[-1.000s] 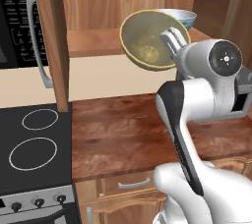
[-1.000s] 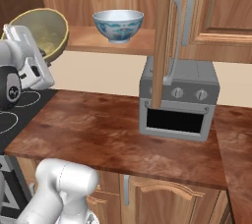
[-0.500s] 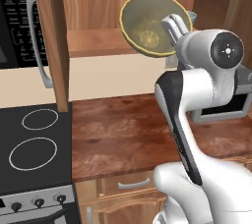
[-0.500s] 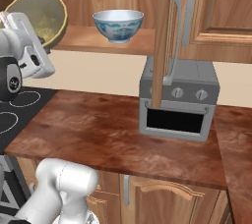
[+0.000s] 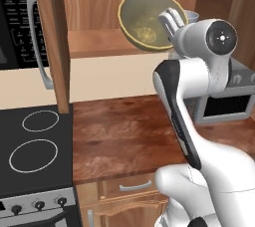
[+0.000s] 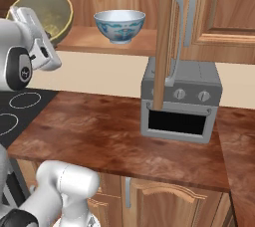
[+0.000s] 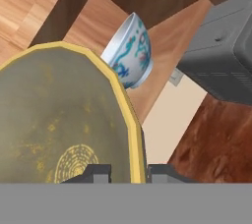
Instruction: Open the cabinet. Pick the bowls from the counter and place them in the cabinet. Then close the cabinet.
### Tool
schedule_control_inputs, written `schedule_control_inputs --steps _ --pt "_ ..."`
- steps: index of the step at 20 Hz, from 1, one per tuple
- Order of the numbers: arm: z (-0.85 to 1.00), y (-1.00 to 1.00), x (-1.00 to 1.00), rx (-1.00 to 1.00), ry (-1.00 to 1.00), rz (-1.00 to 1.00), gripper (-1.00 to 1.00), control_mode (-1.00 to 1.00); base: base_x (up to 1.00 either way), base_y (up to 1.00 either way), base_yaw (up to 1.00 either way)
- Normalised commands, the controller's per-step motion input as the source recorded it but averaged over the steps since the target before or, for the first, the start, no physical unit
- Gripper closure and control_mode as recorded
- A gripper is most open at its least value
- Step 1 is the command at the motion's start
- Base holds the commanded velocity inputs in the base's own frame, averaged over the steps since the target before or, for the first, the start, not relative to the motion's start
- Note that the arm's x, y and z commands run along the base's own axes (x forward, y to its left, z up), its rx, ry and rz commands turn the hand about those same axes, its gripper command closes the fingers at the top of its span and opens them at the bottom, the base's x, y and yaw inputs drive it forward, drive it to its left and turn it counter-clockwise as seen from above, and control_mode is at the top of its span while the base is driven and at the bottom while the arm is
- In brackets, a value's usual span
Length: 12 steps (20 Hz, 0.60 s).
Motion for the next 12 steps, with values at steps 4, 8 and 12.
schedule_control_inputs --steps 4,8,12 --pt "0.0 0.0 0.29 0.0 0.0 0.05 1.0 -1.0 0.0 0.0 0.0" --pt "0.0 0.0 0.29 0.0 0.0 0.05 1.0 -1.0 0.0 0.0 0.0" --pt "0.0 0.0 0.31 0.0 0.0 0.04 1.0 -1.0 0.0 0.0 0.0"
